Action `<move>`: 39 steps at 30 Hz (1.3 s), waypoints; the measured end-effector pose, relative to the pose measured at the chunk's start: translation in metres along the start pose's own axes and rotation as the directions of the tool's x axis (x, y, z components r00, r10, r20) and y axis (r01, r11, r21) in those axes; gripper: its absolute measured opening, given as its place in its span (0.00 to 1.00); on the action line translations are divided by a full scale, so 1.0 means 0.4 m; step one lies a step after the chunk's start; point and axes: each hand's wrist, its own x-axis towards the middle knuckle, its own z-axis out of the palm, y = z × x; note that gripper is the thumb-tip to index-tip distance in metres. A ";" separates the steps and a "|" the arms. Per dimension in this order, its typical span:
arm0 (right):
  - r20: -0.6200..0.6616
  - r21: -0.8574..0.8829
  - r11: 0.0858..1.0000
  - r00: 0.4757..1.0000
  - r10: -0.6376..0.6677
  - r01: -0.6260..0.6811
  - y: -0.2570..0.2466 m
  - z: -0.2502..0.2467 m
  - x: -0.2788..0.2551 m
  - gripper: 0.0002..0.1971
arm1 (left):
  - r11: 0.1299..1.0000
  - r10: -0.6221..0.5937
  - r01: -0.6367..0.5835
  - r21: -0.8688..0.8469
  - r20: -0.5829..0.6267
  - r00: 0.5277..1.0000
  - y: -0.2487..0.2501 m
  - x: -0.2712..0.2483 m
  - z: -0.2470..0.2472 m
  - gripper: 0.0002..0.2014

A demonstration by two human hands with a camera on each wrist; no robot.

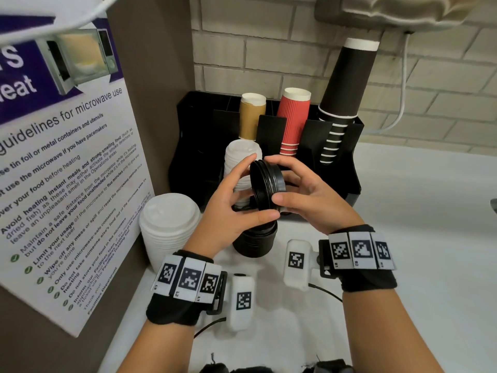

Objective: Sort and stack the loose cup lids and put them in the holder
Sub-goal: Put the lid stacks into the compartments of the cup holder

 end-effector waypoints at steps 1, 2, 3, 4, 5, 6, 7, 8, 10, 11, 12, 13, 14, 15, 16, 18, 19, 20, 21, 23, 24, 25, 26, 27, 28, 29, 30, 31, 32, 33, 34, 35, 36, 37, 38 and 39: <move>-0.001 -0.002 1.000 1.000 -0.007 0.007 -0.001 0.001 0.000 0.31 | 1.000 -0.009 0.009 0.005 0.001 1.000 0.002 0.000 0.000 0.47; -0.001 -0.006 1.000 1.000 -0.011 0.011 -0.001 0.001 0.000 0.32 | 1.000 -0.013 0.013 0.011 0.002 1.000 0.005 -0.001 0.000 0.47; -0.001 -0.011 1.000 1.000 -0.014 0.014 -0.001 0.002 0.000 0.32 | 1.000 -0.015 0.015 0.014 0.004 1.000 0.007 -0.001 -0.001 0.47; -0.003 -0.016 1.000 1.000 -0.017 0.017 -0.001 0.004 0.000 0.32 | 1.000 -0.018 0.018 0.015 0.007 1.000 0.010 -0.003 -0.001 0.47; -0.009 -0.023 1.000 1.000 -0.018 0.018 -0.001 0.005 -0.001 0.32 | 1.000 -0.023 0.023 0.012 0.009 1.000 0.013 -0.004 -0.001 0.47; -0.017 -0.033 0.999 1.000 -0.020 0.020 -0.002 0.007 -0.001 0.32 | 1.000 -0.028 0.028 0.009 0.010 1.000 0.015 -0.005 -0.001 0.47; -0.027 -0.044 0.999 0.999 -0.023 0.021 -0.002 0.009 -0.001 0.31 | 0.999 -0.034 0.034 0.007 0.008 0.999 0.017 -0.005 0.001 0.47; -0.037 -0.055 0.998 0.999 -0.025 0.023 -0.003 0.011 -0.002 0.31 | 0.999 -0.039 0.039 0.005 0.004 0.999 0.019 -0.006 0.003 0.47; -0.055 -0.084 0.996 0.998 -0.032 0.028 -0.003 0.016 0.000 0.31 | 0.999 -0.048 0.048 0.007 -0.002 0.999 0.019 -0.006 0.005 0.48; -0.059 -0.100 0.995 0.998 -0.037 0.031 -0.001 0.018 0.001 0.31 | 0.999 -0.050 0.050 0.009 -0.001 0.999 0.018 -0.005 0.005 0.49; -0.059 -0.112 0.993 0.997 -0.043 0.036 0.001 0.020 0.003 0.30 | 0.999 -0.051 0.051 0.007 0.002 0.999 0.015 -0.005 0.004 0.50; -0.057 -0.120 0.992 0.997 -0.052 0.045 0.004 0.021 0.005 0.30 | 0.999 -0.051 0.051 0.001 0.004 0.999 0.013 -0.006 0.003 0.50; -0.061 -0.121 0.991 0.996 -0.064 0.057 0.007 0.019 0.010 0.29 | 0.999 -0.054 0.054 -0.009 -0.002 0.999 0.012 -0.007 0.002 0.49; -0.089 -0.114 0.991 0.993 -0.078 0.068 0.009 0.012 0.016 0.29 | 0.998 -0.061 0.060 -0.024 -0.021 0.998 0.013 -0.009 0.001 0.47; -0.150 -0.106 0.991 0.984 -0.091 0.075 0.009 0.000 0.026 0.29 | 0.997 -0.071 0.069 -0.036 -0.054 0.996 0.016 -0.010 -0.001 0.44; -0.330 -0.142 0.987 0.936 -0.120 0.077 0.007 -0.038 0.052 0.29 | 0.998 -0.070 0.070 -0.009 -0.147 0.987 0.021 -0.008 -0.008 0.36; -0.401 -0.207 0.976 0.905 -0.144 0.063 0.006 -0.061 0.067 0.29 | 0.998 -0.059 0.064 0.019 -0.193 0.979 0.022 -0.007 -0.013 0.33; -0.439 -0.294 0.955 0.883 -0.168 0.036 0.006 -0.085 0.082 0.29 | 0.998 -0.047 0.057 0.038 -0.232 0.972 0.025 -0.006 -0.017 0.30; -0.443 -0.380 0.925 0.878 -0.183 0.001 0.007 -0.106 0.097 0.29 | 0.998 -0.040 0.054 0.045 -0.261 0.964 0.027 -0.005 -0.021 0.27; -0.390 -0.517 0.853 0.907 -0.160 -0.072 0.015 -0.141 0.125 0.29 | 0.997 -0.037 0.053 0.048 -0.290 0.956 0.032 -0.002 -0.025 0.23; -0.352 -0.593 0.797 0.927 -0.127 -0.115 0.020 -0.154 0.138 0.28 | 0.997 -0.041 0.057 0.048 -0.295 0.955 0.034 -0.001 -0.025 0.22; -0.318 -0.676 0.719 0.944 -0.089 -0.160 0.025 -0.165 0.150 0.28 | 0.997 -0.045 0.061 0.045 -0.297 0.954 0.036 0.000 -0.024 0.21; -0.288 -0.755 0.626 0.956 -0.047 -0.197 0.028 -0.174 0.161 0.29 | 0.997 -0.048 0.063 0.044 -0.298 0.953 0.037 0.001 -0.022 0.21; -0.261 -0.814 0.538 0.965 0.001 -0.221 0.030 -0.178 0.172 0.29 | 0.997 -0.051 0.067 0.044 -0.299 0.953 0.038 0.001 -0.020 0.21; -0.233 -0.856 0.462 0.971 0.051 -0.230 0.031 -0.178 0.183 0.29 | 0.997 -0.054 0.071 0.044 -0.299 0.953 0.039 0.002 -0.019 0.21; -0.203 -0.891 0.395 0.975 0.095 -0.224 0.032 -0.175 0.192 0.30 | 0.996 -0.058 0.075 0.046 -0.298 0.953 0.039 0.002 -0.018 0.21; -0.174 -0.920 0.332 0.976 0.128 -0.207 0.034 -0.170 0.201 0.31 | 0.996 -0.060 0.078 0.049 -0.296 0.953 0.038 0.002 -0.017 0.20; -0.147 -0.943 0.276 0.977 0.154 -0.186 0.037 -0.164 0.209 0.31 | 0.995 -0.062 0.081 0.054 -0.295 0.953 0.038 0.002 -0.016 0.20; -0.125 -0.958 0.233 0.977 0.175 -0.165 0.040 -0.159 0.214 0.31 | 0.995 -0.064 0.085 0.058 -0.297 0.953 0.038 0.002 -0.016 0.20; -0.103 -0.969 0.200 0.975 0.196 -0.142 0.044 -0.154 0.218 0.31 | 0.994 -0.067 0.089 0.059 -0.299 0.952 0.038 0.002 -0.016 0.20; -0.079 -0.977 0.175 0.973 0.218 -0.119 0.050 -0.149 0.221 0.31 | 0.994 -0.069 0.091 0.060 -0.301 0.951 0.039 0.002 -0.016 0.19; -0.055 -0.983 0.157 0.969 0.243 -0.095 0.055 -0.145 0.222 0.30 | 0.994 -0.070 0.092 0.059 -0.304 0.950 0.040 0.001 -0.016 0.19; -0.035 -0.987 0.144 0.964 0.264 -0.075 0.061 -0.141 0.221 0.29 | 0.994 -0.071 0.093 0.058 -0.306 0.949 0.040 0.001 -0.016 0.18; -0.022 -0.990 0.131 0.960 0.278 -0.060 0.066 -0.139 0.219 0.28 | 0.994 -0.071 0.093 0.058 -0.307 0.949 0.040 0.001 -0.016 0.18; -0.017 -0.992 0.115 0.959 0.283 -0.052 0.069 -0.139 0.217 0.27 | 0.994 -0.071 0.093 0.059 -0.307 0.949 0.040 0.001 -0.016 0.18; -0.022 -0.994 0.094 0.958 0.285 -0.050 0.070 -0.139 0.215 0.27 | 0.994 -0.072 0.095 0.061 -0.307 0.949 0.040 0.002 -0.015 0.18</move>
